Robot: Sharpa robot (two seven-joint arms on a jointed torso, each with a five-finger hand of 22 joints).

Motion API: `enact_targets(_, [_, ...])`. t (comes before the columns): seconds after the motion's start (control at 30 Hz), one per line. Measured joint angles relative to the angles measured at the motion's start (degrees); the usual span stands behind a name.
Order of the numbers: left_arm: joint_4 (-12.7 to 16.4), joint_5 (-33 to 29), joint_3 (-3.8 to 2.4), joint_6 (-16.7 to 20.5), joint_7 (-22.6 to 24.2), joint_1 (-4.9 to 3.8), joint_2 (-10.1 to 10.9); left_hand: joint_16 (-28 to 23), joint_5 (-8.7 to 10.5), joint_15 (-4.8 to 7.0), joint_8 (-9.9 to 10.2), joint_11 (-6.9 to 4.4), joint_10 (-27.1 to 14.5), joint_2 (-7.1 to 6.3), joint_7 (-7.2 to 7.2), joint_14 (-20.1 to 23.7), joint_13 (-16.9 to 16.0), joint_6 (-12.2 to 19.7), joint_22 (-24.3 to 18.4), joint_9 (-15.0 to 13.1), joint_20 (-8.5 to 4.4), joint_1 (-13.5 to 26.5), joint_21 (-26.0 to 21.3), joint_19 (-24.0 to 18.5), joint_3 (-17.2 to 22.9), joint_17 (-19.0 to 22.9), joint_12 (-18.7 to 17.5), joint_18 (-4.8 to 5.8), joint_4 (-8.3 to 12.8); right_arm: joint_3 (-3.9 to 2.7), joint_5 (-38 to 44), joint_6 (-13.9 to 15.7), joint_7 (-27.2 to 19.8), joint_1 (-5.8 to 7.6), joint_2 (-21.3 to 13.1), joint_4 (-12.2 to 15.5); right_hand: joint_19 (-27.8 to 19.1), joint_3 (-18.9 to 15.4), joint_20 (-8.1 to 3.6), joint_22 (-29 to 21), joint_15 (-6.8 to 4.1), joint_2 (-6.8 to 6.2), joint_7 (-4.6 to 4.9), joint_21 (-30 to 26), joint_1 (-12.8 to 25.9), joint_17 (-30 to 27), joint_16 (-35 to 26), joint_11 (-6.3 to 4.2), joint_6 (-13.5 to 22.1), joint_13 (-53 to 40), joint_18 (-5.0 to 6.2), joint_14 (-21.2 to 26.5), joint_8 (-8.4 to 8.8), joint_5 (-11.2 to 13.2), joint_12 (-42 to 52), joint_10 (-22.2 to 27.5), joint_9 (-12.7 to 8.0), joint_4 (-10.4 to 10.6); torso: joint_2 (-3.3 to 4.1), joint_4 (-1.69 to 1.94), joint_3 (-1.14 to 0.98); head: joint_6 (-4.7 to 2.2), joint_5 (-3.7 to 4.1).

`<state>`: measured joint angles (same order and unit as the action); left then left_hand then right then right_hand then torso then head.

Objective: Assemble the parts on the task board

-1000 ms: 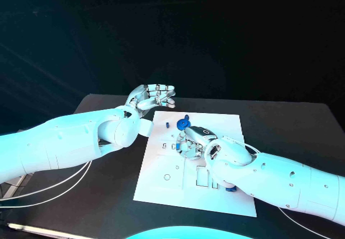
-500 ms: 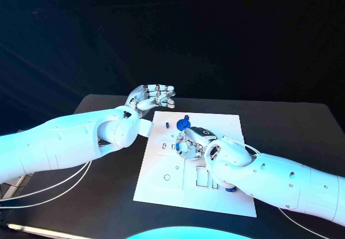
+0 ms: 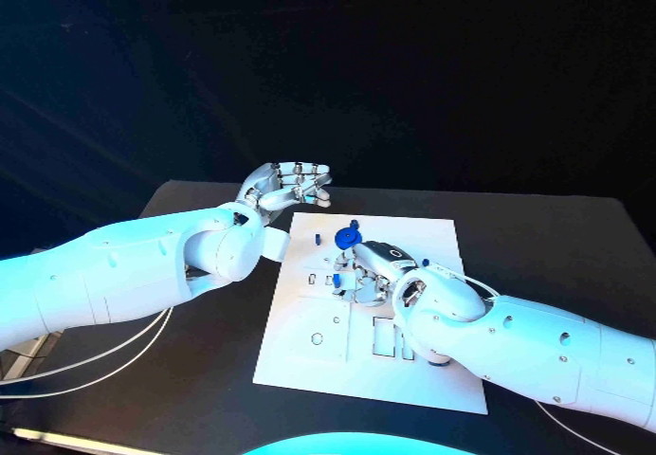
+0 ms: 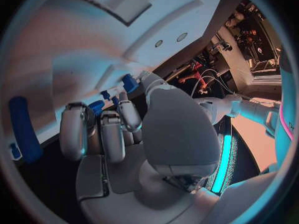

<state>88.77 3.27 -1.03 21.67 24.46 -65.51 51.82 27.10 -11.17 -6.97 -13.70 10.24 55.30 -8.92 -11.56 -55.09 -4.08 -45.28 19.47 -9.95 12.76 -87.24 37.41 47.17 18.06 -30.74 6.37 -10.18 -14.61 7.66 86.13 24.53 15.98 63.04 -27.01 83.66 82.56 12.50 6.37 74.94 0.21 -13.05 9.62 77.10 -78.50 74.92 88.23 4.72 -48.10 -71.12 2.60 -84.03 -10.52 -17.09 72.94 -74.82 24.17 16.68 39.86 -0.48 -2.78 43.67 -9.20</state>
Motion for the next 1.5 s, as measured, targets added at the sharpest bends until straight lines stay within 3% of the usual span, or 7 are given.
enact_targets(0.13, [-0.4, 0.7, 0.0, -0.1, -0.8, 0.0, 0.1, 6.5, 0.0, 0.73, 0.0, -0.52, 0.5, -0.71, 0.09, -1.5, -0.6, 0.6, 3.0, -0.2, -0.71, 1.1, 5.1, 0.5, 0.5, -3.8, 1.6, 0.0, -0.3, -0.45, -0.3, 2.3, -1.2, 0.26, -2.2, 2.3, 0.0, -1.3, 0.0, 0.0, 0.0, 0.62, 0.32, -0.5, -0.6, 0.0, 0.0, 0.0, 0.3, 0.0, 0.0, 0.0, 0.33, 0.0, 0.0, 0.0, -0.3, 0.0, -0.09, -0.06, 0.01, -0.18, 0.04])
enact_targets(0.27, [-1.3, 2.4, 0.0, -0.7, -3.7, 0.0, 0.4, 19.1, 0.0, 2.07, -2.7, -1.34, 1.7, 0.34, 0.12, -3.3, -5.3, 1.6, 7.5, -1.5, -2.18, 3.9, 12.7, 2.0, 0.9, -10.5, 10.4, 0.0, -1.7, -1.29, -2.6, 3.6, -3.5, 1.57, -5.4, 4.9, -1.3, -2.8, 0.27, 0.0, 0.0, 0.83, -0.17, -3.2, -1.3, 0.0, -0.4, -0.09, -1.0, 0.4, 0.58, 0.0, -0.58, 2.4, -0.4, 0.5, -0.1, -0.1, -0.27, -0.16, 0.09, -0.45, 0.12])
enact_targets(0.37, [-2.6, 5.2, 0.0, -2.2, -7.5, 0.0, 0.5, 28.3, 0.0, 2.58, -8.1, -1.96, -1.7, 0.68, 0.4, -4.7, -14.7, 2.5, 11.0, -4.0, -2.34, 6.9, 18.7, 2.2, 1.2, -14.6, 25.1, 0.0, -1.8, -1.84, -6.8, 3.8, -6.0, 2.85, -8.6, 7.1, -1.8, -2.8, 0.19, 0.0, 0.0, 1.24, -0.31, -4.7, -1.7, 0.0, -0.6, -0.12, -1.4, 0.6, 0.93, 0.0, -1.25, 2.8, -0.4, 0.9, 0.0, -0.2, -0.56, -0.29, 0.2, -0.55, -0.01])
enact_targets(0.47, [-3.6, 9.1, 0.0, -4.2, -11.7, 0.01, 0.7, 42.5, 0.0, 3.59, -16.4, -3.09, -5.6, 1.4, 0.43, -14.4, -25.5, 3.0, 17.2, -7.8, -3.48, 10.3, 26.3, 4.9, 1.6, -27.5, 42.8, 0.01, -2.1, -2.22, -12.0, 3.5, -8.4, 4.03, -11.8, 9.1, -2.2, -2.8, -0.11, 0.0, 0.0, 1.59, -0.32, -5.4, -2.0, 0.0, -0.7, -0.31, -1.4, 0.8, 0.92, 0.0, -1.88, 2.2, -0.5, 1.1, 0.1, -0.2, -0.86, -0.46, 0.31, -0.62, -0.16])
enact_targets(0.6, [-4.4, 15.2, -0.01, -7.3, -18.1, 0.01, 0.8, 52.0, 0.0, 5.17, -23.6, -4.92, -4.6, 2.14, 2.07, -23.3, -30.7, 2.2, 29.8, -11.6, -4.73, 13.9, 35.1, 13.7, 2.3, -39.1, 52.7, 1.89, -2.1, -2.6, -18.6, 2.9, -11.4, 5.41, -15.7, 11.5, -2.4, -2.8, 0.1, 0.0, 0.0, 1.59, -0.45, -5.6, -2.0, 0.0, -0.9, -0.31, -1.5, 0.8, 0.92, 0.0, -2.13, 2.0, -0.7, 1.1, 0.2, -0.2, -1.18, -0.69, 0.46, -0.68, -0.31])
enact_targets(0.97, [-2.9, 32.0, 0.0, -16.8, -36.8, 0.14, 1.0, 55.8, 0.0, 6.36, -28.5, -6.15, -0.8, 1.32, 3.1, -27.1, -36.9, 1.8, 36.3, -14.8, -5.98, 20.3, 39.1, 18.2, 1.1, -44.2, 58.9, 2.29, -2.2, -2.74, -29.6, 2.3, -15.5, 7.65, -21.9, 12.2, -2.6, -2.8, -0.11, 0.0, 0.0, 1.97, -0.51, -6.1, -1.7, 0.0, -1.1, -0.31, -1.5, 1.1, 0.92, 0.0, -2.61, 1.7, -0.7, 1.5, 0.3, -0.2, -1.74, -0.8, 0.97, -0.28, -0.29])
enact_targets(1.5, [-1.0, 46.4, 0.52, -21.1, -49.8, 0.24, -0.9, 57.4, 0.0, 7.26, -31.7, -7.27, 4.2, 1.23, 4.32, -28.6, -42.9, 1.0, 40.2, -17.4, -6.73, 24.0, 41.0, 21.1, -1.7, -44.2, 62.8, 3.16, -2.3, -2.67, -33.3, 2.4, -16.2, 7.83, -23.8, 10.5, -2.6, -2.8, -0.11, 0.0, -0.01, 2.57, -0.51, -6.1, -1.0, 0.0, -1.1, -0.31, -1.5, 1.1, 0.92, 0.0, -3.0, 1.7, -0.7, 1.5, 0.3, -0.2, -1.72, -0.83, 0.86, 0.54, 0.16])
